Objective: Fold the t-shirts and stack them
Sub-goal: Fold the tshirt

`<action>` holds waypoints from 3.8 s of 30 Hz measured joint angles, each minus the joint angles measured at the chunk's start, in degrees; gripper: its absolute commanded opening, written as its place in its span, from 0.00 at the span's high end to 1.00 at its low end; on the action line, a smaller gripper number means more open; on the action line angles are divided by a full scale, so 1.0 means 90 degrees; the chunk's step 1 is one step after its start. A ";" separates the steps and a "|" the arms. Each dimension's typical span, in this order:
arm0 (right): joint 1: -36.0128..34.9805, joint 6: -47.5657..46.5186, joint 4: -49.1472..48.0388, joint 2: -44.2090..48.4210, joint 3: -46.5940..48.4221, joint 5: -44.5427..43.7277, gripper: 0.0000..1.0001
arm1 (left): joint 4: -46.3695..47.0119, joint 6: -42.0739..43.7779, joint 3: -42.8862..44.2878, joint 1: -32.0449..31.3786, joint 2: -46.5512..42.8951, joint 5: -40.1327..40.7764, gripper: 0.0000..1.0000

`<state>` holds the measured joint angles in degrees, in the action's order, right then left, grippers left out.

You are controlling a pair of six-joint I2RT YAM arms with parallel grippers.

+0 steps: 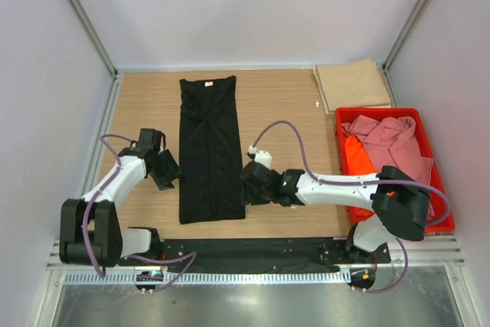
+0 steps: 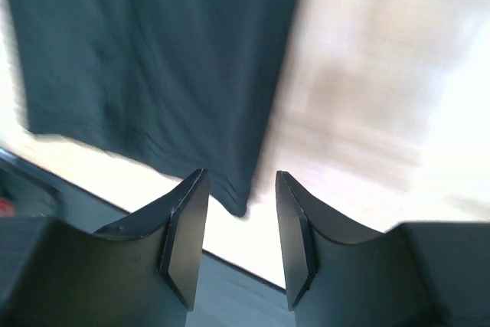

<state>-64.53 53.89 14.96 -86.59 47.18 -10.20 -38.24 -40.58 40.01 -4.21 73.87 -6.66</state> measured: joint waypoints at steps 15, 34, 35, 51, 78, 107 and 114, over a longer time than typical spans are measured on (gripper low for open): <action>0.3436 -0.2516 -0.0386 -0.2436 0.5294 0.0767 0.54 | 0.1486 -0.0721 -0.0296 -0.1343 -0.1059 -0.1090 0.62; 0.4473 -0.2608 -0.1001 -0.7351 0.9279 0.2446 0.55 | 0.3504 -0.1326 -0.0304 -0.4646 0.0474 0.0143 0.63; 0.4483 -0.2565 -0.1090 -0.7456 0.9408 0.2484 0.55 | 0.3572 -0.1333 -0.0304 -0.4697 0.0634 0.0175 0.62; 0.4469 -0.2125 -0.2293 -0.8386 1.0139 0.2705 0.57 | 0.4002 -0.1377 -0.0141 -0.5224 0.1486 0.0782 0.65; 0.4588 -0.2225 -0.2390 -0.8687 1.0452 0.1948 0.99 | 0.3274 -0.1649 -0.0401 -0.5829 0.0903 0.1379 0.64; 0.5287 -0.2807 -0.1639 -0.7725 0.9498 0.1613 0.60 | 0.2300 -0.1265 0.1462 -0.5841 0.1241 0.1197 0.51; 0.5168 -0.2271 -0.0459 -0.5399 0.7213 0.1467 0.52 | 0.0646 -0.0413 0.2254 -0.3908 0.0376 0.1168 0.48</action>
<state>-18.02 33.45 10.83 -135.17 112.09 3.01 -32.42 -44.29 60.29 -39.38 77.25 3.86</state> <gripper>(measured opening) 0.470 0.496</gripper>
